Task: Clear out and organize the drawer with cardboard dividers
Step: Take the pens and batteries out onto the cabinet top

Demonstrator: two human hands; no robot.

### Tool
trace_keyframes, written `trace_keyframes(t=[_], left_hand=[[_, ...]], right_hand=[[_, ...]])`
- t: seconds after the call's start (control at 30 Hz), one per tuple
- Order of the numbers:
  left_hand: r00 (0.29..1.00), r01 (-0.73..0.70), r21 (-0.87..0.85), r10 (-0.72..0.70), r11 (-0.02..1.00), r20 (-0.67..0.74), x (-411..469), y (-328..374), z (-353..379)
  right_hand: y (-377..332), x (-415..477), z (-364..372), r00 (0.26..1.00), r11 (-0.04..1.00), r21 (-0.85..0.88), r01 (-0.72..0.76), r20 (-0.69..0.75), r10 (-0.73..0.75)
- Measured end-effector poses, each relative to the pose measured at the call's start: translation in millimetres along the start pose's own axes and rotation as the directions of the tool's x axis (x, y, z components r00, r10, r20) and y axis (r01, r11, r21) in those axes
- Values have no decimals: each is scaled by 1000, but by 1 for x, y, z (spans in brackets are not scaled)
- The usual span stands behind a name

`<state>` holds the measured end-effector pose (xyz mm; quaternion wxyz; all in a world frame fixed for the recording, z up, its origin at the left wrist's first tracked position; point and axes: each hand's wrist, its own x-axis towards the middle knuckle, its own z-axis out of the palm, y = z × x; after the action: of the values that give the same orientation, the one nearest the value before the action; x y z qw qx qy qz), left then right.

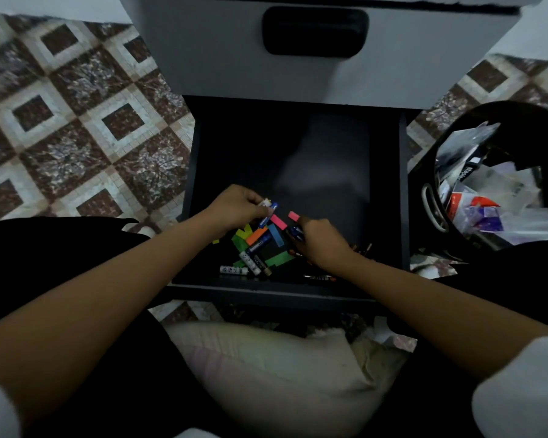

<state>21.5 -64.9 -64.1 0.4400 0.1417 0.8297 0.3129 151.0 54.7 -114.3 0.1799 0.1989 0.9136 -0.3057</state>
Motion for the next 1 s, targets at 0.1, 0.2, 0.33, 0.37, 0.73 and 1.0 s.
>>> trace_keyframes(t=[0.1,0.2,0.33,0.37,0.73,1.0], left_hand=[[1000,5,-13,-5,1000,4,-1,1,0],[1000,10,-53,-10,999,12,-1,3,-1],[999,32,-100,-29,994,24,-1,5,-1],[999,34,-111,-32,993,22,-1,6,-1],[998,-37,-192,28,981,-51,-11,17,-6],[999,-53,-519,51,853,-17,-45,56,-21]], right_hand=[[0,2,-2,1000,999,42,-26,0,26],[-5,3,-11,997,989,121,-81,-6,82],[-9,7,-27,983,928,323,-185,83,166],[-9,7,-31,978,891,404,-208,109,179],[-20,-5,-72,973,526,820,-226,164,163],[-36,-32,-117,992,447,892,-69,12,129]])
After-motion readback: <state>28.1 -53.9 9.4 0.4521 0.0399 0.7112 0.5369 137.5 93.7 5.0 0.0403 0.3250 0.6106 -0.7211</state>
